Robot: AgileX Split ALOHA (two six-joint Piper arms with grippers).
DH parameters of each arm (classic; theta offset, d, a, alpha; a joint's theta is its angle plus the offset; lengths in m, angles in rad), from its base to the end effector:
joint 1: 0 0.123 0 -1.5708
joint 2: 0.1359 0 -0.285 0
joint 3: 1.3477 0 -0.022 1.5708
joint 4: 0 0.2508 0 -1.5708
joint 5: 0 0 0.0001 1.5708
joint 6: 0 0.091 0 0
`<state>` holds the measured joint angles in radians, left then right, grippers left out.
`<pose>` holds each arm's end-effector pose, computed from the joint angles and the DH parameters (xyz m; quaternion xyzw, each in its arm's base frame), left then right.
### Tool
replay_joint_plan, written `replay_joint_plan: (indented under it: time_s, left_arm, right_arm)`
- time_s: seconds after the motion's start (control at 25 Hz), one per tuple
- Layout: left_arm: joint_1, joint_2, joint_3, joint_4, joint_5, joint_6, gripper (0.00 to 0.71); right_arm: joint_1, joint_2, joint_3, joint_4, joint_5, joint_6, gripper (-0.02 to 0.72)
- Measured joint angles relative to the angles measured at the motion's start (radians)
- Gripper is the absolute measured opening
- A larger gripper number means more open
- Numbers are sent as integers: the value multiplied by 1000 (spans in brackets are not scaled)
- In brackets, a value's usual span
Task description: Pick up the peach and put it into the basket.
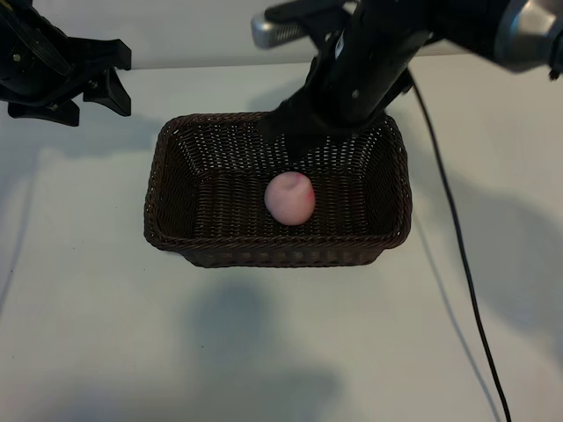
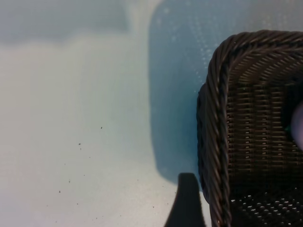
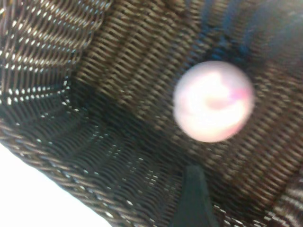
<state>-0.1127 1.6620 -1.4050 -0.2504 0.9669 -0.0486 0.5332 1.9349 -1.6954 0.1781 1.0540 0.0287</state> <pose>0.3493 -0.0582 0.2997 -0.0160 0.9699 -0.1325 0.2036 0.3549 0.2258 0.2730 -0.2162 0.9558 0.1308 0.1502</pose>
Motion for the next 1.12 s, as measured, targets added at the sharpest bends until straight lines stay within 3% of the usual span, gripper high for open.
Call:
replay_joint_plan:
  time_s: [0.32, 0.64, 1.12]
  left_arm:
    - [0, 0, 0, -5, 4, 0, 596]
    - [0, 0, 0, -5, 5, 0, 596]
    - [0, 0, 0, -5, 5, -2, 596]
  right_arm:
    - [-168, 0, -50, -28, 109, -10, 530]
    - [-333, 0, -50, -48, 141, -37, 529]
    - [-342, 36, -51, -45, 143, -66, 529]
